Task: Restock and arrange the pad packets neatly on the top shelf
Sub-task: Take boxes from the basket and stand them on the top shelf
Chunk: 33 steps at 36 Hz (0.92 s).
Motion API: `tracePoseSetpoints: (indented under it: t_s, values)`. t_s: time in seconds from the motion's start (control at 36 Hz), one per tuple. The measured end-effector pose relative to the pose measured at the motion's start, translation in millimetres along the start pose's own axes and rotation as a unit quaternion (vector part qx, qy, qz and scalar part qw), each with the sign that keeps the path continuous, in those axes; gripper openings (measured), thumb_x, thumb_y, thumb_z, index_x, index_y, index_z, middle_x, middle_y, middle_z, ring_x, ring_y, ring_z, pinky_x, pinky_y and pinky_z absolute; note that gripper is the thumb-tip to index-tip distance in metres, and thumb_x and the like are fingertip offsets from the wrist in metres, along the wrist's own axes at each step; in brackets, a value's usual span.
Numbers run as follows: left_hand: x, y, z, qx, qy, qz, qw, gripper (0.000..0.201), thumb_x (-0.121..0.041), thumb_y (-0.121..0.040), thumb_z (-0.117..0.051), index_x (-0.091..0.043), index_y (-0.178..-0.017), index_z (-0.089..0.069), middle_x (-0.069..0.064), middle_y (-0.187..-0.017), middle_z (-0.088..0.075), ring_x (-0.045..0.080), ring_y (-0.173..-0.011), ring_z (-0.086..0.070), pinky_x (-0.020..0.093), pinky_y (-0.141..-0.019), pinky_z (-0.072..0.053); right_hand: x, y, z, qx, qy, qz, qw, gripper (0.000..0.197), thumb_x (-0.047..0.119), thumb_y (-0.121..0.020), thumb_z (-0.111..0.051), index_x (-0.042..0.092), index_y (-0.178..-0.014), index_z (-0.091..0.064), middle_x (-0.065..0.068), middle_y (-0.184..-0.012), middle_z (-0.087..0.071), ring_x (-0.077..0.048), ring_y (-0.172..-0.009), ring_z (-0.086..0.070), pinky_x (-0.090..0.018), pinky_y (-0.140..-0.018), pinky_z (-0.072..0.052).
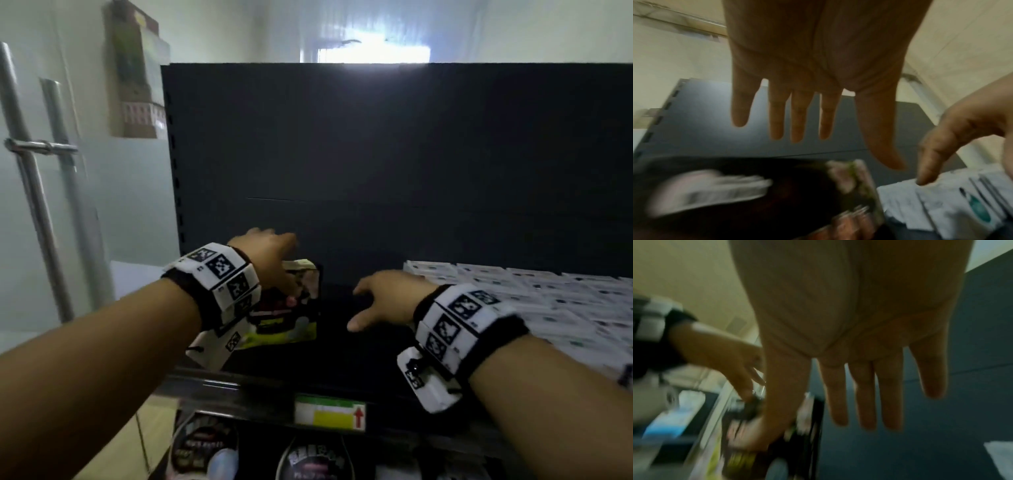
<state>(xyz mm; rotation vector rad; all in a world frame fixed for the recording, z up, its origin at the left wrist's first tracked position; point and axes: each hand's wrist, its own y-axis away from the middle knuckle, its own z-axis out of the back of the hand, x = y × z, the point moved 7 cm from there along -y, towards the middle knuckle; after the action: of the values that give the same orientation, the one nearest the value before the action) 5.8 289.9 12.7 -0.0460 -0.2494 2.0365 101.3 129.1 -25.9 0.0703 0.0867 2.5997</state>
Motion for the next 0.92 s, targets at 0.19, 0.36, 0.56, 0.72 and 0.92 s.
tracePoseSetpoints:
  t_s: [0.19, 0.36, 0.56, 0.72, 0.92]
  values:
    - [72, -8, -38, 0.072, -0.017, -0.028, 0.997, 0.084, -0.045, -0.064, -0.081, -0.033, -0.136, -0.04, 0.004, -0.126, -0.05, 0.028, -0.114, -0.051, 0.033, -0.083, -0.044, 51, -38, -50, 0.118, 0.028, -0.049, 0.991, 0.087, 0.059, -0.074, -0.071, 0.007, -0.14, -0.046, -0.009, -0.139, -0.052, -0.028, -0.124, -0.052, -0.04, -0.105, -0.043]
    - [106, -35, -49, 0.049, -0.015, -0.042, 0.998, 0.086, -0.047, -0.063, -0.081, -0.038, -0.135, -0.036, 0.006, -0.121, -0.046, 0.031, -0.115, -0.045, 0.04, -0.085, -0.045, 46, -47, -55, 0.1, 0.036, -0.11, 0.988, 0.071, 0.048, -0.073, -0.077, 0.014, -0.132, -0.055, -0.01, -0.133, -0.057, -0.028, -0.123, -0.054, -0.036, -0.103, -0.044]
    - [172, -82, -64, 0.032, -0.05, -0.003, 0.998, 0.064, -0.045, -0.076, -0.068, -0.032, -0.13, -0.038, 0.01, -0.116, -0.047, 0.035, -0.108, -0.05, 0.039, -0.077, -0.044, 44, -51, -67, 0.194, 0.02, -0.117, 0.974, 0.082, 0.051, -0.074, -0.075, 0.014, -0.142, -0.045, -0.001, -0.139, -0.053, -0.021, -0.125, -0.052, -0.028, -0.103, -0.042]
    - [211, -127, -79, 0.031, -0.073, 0.03, 0.996, 0.057, -0.047, -0.082, -0.059, -0.033, -0.131, -0.034, 0.01, -0.12, -0.048, 0.034, -0.112, -0.049, 0.042, -0.086, -0.047, 42, -60, -75, 0.246, 0.058, -0.121, 0.96, 0.086, 0.049, -0.08, -0.071, 0.016, -0.149, -0.032, -0.004, -0.15, -0.038, -0.024, -0.135, -0.04, -0.031, -0.112, -0.034]
    - [215, -151, -85, 0.019, -0.097, 0.025, 0.995, 0.052, -0.026, -0.087, -0.057, -0.035, -0.132, -0.032, 0.01, -0.12, -0.052, 0.035, -0.112, -0.05, 0.047, -0.089, -0.049, 48, -59, -72, 0.273, 0.082, -0.116, 0.951, 0.084, 0.049, -0.083, -0.066, 0.014, -0.15, -0.03, -0.006, -0.151, -0.036, -0.026, -0.137, -0.038, -0.035, -0.114, -0.032]
